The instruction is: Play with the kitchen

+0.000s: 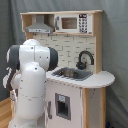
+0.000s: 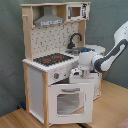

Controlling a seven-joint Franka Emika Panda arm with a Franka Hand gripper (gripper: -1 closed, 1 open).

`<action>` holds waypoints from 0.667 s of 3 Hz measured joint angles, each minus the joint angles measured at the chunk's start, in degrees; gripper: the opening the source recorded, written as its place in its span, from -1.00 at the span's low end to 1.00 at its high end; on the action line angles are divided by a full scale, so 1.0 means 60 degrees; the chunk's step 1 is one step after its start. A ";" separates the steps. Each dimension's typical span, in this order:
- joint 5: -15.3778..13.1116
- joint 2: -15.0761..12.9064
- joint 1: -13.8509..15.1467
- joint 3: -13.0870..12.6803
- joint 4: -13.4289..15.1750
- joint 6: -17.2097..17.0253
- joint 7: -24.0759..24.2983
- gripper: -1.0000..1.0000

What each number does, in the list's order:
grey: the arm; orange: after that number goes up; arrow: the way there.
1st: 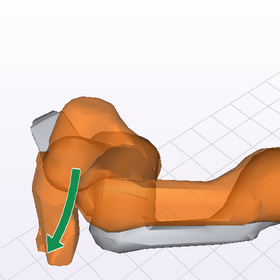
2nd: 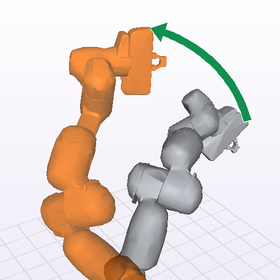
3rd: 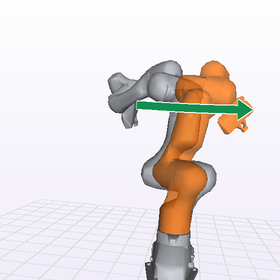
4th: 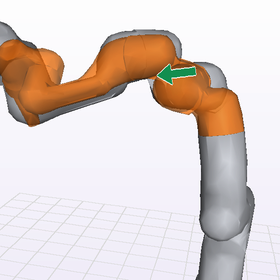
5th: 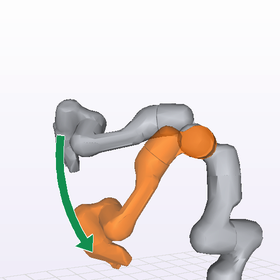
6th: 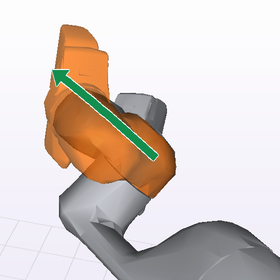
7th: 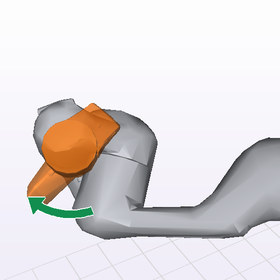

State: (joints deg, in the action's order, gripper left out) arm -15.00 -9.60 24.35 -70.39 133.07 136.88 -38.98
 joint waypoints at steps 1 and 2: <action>-0.0702 -0.0584 -0.0136 0.0015 -0.0125 -0.0009 0.0627 -1.00; -0.1286 -0.1062 -0.0402 0.0030 -0.0293 -0.0114 0.1249 -1.00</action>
State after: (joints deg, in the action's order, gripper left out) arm -22.72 -15.97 21.94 -70.21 131.32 136.20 -31.49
